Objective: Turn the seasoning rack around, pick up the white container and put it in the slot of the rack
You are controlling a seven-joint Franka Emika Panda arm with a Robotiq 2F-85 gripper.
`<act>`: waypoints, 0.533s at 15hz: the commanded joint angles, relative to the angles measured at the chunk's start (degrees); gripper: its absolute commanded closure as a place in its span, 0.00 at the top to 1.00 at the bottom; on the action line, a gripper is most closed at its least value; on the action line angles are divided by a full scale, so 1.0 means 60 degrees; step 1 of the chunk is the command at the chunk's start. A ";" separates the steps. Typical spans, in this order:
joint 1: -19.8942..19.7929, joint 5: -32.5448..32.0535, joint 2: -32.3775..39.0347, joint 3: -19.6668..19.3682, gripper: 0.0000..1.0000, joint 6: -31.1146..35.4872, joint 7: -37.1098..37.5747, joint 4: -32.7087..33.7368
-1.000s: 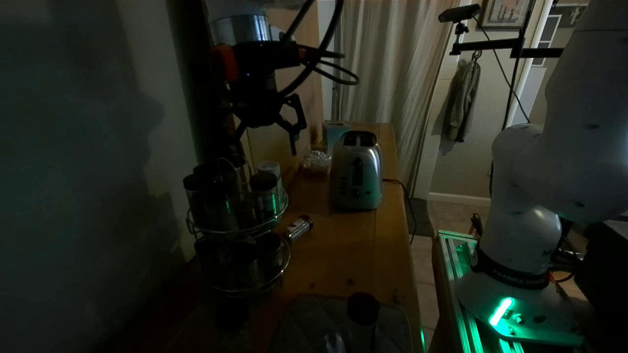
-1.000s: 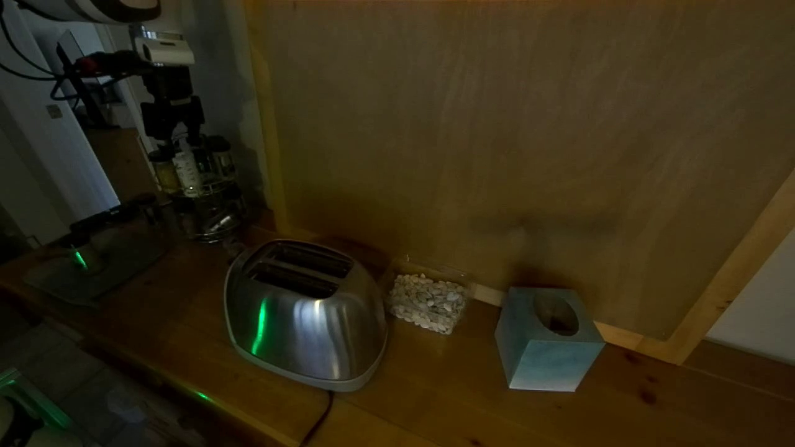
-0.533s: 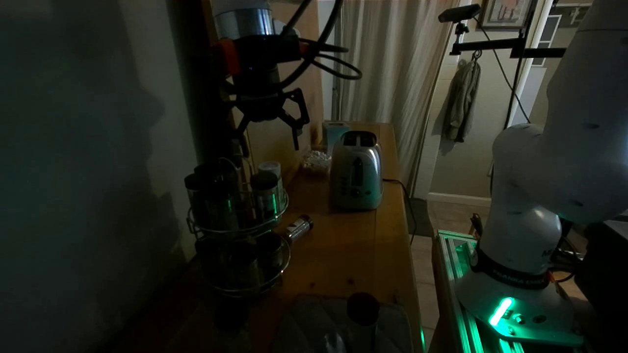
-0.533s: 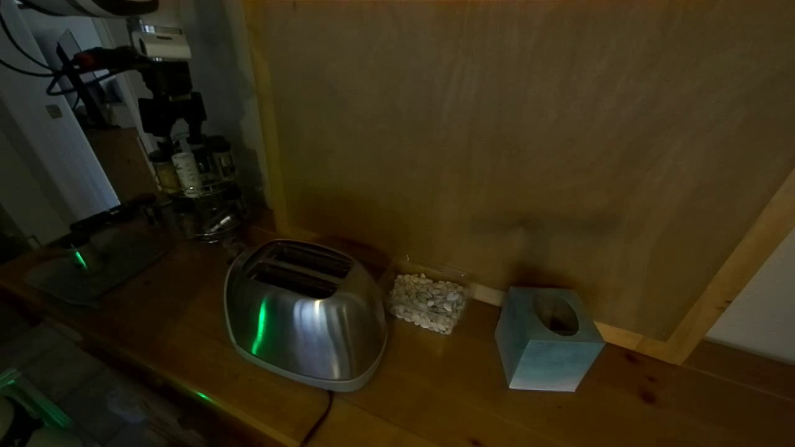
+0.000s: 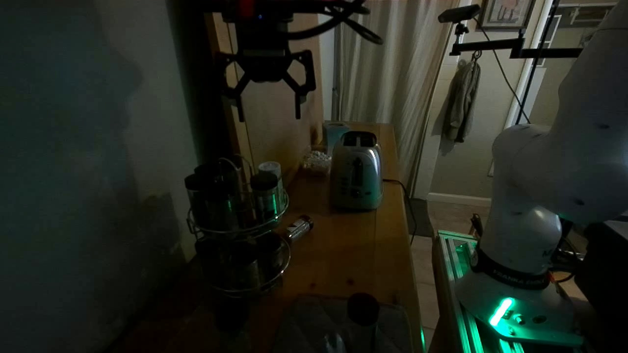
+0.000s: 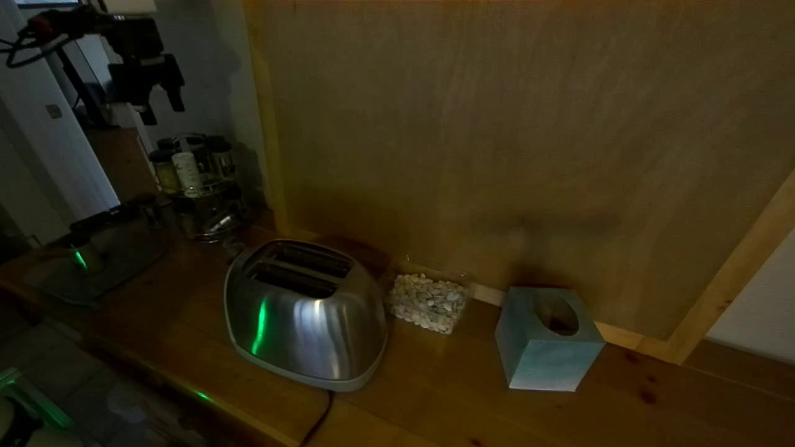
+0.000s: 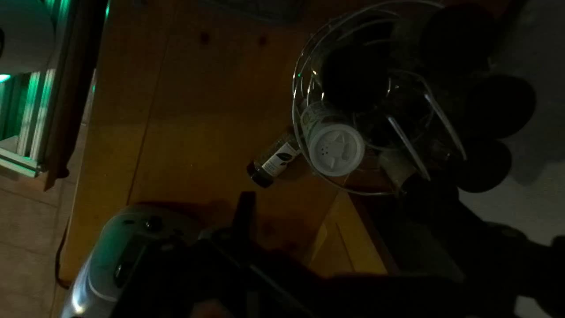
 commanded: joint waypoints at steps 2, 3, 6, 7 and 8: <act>-0.0008 -0.0449 -0.0851 0.0413 1.00 -0.0608 -0.0379 0.0204; -0.0026 -0.0447 -0.0929 0.0480 1.00 -0.0787 -0.0389 0.0274; -0.0092 -0.0250 -0.0958 0.0564 1.00 -0.0834 -0.0310 0.0209; -0.0092 -0.0251 -0.1013 0.0586 1.00 -0.0903 -0.0319 0.0211; -0.0092 -0.0252 -0.1026 0.0591 1.00 -0.0917 -0.0326 0.0211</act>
